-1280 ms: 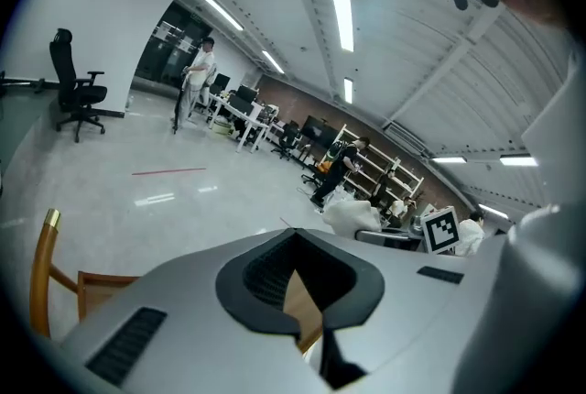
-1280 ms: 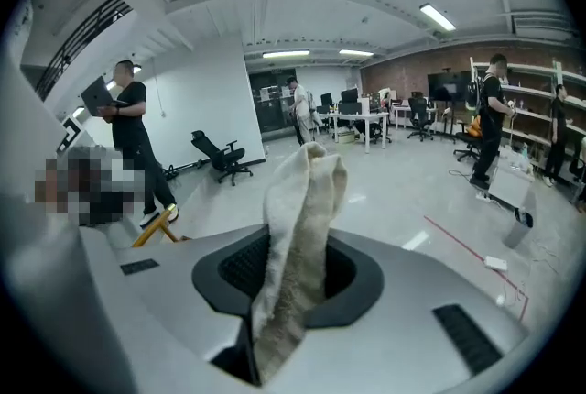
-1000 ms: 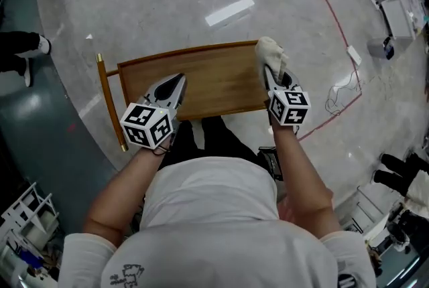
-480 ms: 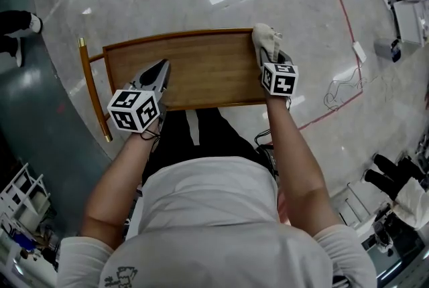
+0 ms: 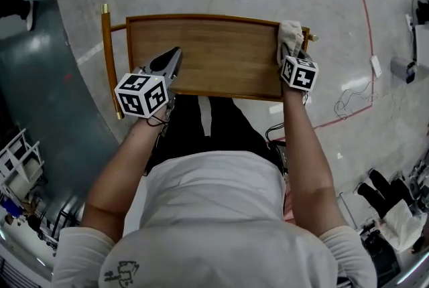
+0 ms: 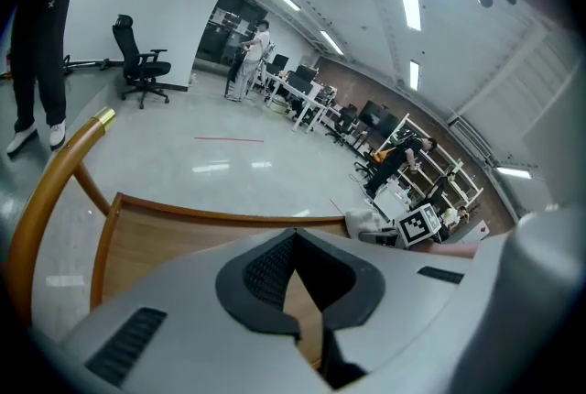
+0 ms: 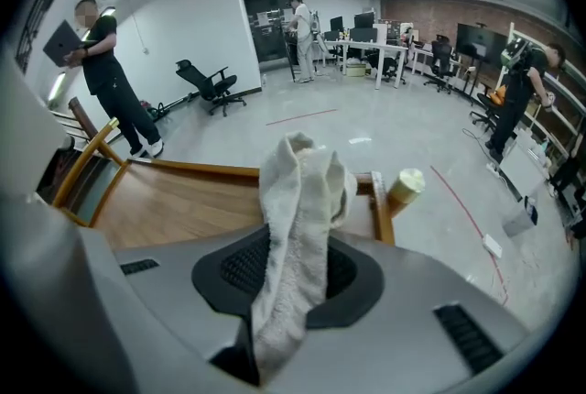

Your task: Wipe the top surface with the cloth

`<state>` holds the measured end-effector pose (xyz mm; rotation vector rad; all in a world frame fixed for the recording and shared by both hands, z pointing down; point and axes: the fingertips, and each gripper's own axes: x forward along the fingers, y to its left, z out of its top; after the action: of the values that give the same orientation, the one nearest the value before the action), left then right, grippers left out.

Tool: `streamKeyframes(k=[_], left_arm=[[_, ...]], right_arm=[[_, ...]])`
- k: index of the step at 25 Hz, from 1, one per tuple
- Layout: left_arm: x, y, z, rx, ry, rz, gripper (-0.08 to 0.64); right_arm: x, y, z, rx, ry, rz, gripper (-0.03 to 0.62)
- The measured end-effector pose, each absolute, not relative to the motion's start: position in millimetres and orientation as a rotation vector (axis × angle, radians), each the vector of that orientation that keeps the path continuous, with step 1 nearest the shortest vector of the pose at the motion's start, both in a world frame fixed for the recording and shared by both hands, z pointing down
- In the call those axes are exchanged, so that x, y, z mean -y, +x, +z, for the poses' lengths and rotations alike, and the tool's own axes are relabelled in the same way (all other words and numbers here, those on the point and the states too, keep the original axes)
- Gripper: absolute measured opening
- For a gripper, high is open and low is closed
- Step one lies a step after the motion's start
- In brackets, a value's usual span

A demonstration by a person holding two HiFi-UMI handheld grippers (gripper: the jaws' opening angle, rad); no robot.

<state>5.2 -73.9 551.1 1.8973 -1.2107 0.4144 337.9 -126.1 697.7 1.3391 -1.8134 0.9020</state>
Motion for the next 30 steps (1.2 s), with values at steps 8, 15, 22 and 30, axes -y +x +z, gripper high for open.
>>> streamKeyframes(k=[8, 15, 22, 30], left_arm=[[47, -45, 562, 1.179, 1.842, 0.418, 0.006], [38, -116, 558, 1.226, 1.801, 0.4, 0.006], [13, -185, 539, 1.266, 1.784, 0.366, 0.006], [-11, -242, 541, 1.275, 1.756, 0.348, 0.006]], right_arm=[[117, 217, 704, 1.896, 1.183, 0.873, 0.097], [106, 70, 708, 1.985, 0.998, 0.839, 0.097], [94, -53, 710, 2.048, 0.881, 0.843, 0.097], [88, -153, 715, 2.081, 0.774, 0.823, 0.097]])
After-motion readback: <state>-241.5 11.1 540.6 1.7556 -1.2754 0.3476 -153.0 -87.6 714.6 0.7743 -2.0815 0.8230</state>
